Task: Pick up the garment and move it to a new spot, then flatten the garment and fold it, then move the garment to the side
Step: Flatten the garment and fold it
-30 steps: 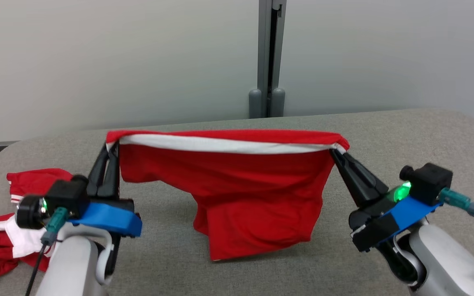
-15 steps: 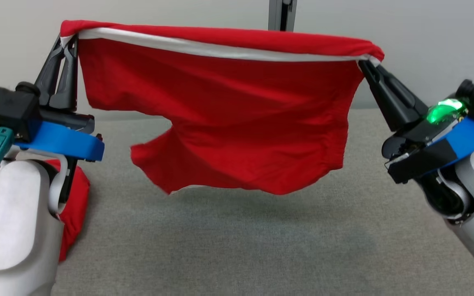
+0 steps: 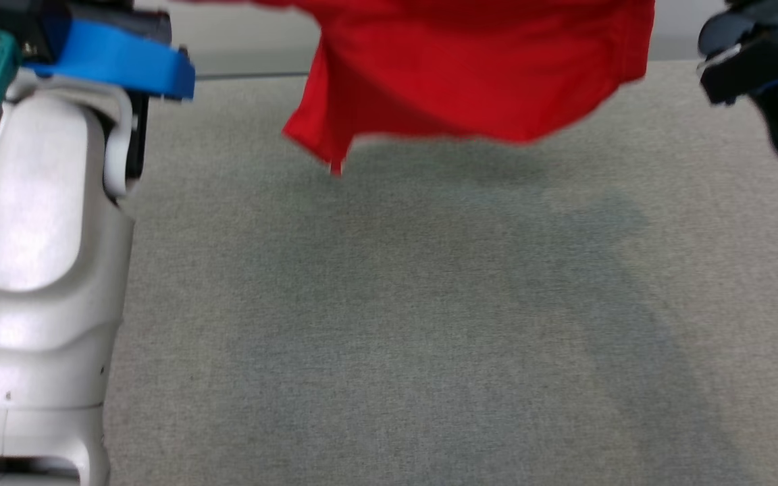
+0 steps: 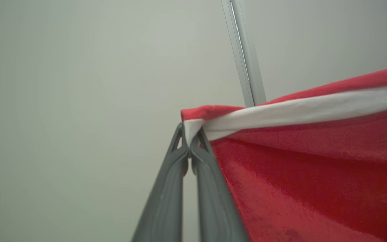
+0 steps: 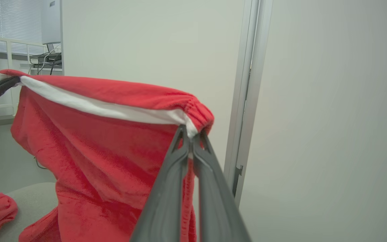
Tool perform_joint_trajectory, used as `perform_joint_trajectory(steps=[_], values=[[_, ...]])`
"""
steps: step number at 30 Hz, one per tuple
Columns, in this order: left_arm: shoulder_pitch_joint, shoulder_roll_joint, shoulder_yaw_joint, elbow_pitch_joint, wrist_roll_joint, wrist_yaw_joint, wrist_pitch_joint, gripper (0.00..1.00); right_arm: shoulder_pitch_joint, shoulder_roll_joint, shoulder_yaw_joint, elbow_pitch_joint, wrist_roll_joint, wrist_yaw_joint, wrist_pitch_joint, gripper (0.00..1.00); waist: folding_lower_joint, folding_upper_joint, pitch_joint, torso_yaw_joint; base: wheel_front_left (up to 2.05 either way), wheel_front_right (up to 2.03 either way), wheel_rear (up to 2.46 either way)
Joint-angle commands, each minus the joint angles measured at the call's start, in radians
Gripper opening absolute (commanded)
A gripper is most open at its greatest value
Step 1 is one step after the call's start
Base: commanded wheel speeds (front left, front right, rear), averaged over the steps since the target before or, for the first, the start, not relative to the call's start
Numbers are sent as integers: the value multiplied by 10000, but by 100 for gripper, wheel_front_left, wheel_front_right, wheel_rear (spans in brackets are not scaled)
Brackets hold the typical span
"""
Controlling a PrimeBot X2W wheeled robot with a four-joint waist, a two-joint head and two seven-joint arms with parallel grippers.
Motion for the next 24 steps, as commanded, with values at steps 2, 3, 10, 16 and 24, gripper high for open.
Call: perform_joint_trajectory(steps=[2,3,10,16,24], values=[[-654,-278,43,221,56,207,-235,0,-595,121,-303,100,-447,-3,-77,0,-3,0,437,322,0,0,0],[-688,-354,19,257,75,222,-257,0,-573,125,-395,47,-567,-3,-80,0,-3,0,465,344,0,0,0],[1083,-744,291,213,-243,132,-270,0,1065,23,-167,-374,-677,-3,-76,0,-3,0,357,306,0,0,0],[4411,-1097,816,524,-661,140,-273,0,3809,-171,441,-718,-49,-4,-77,0,-3,0,-111,271,0,0,0],[7754,-1429,1546,302,-885,132,-274,0,7049,141,568,-1165,768,-10,-82,0,-3,0,-1232,451,0,0,0]])
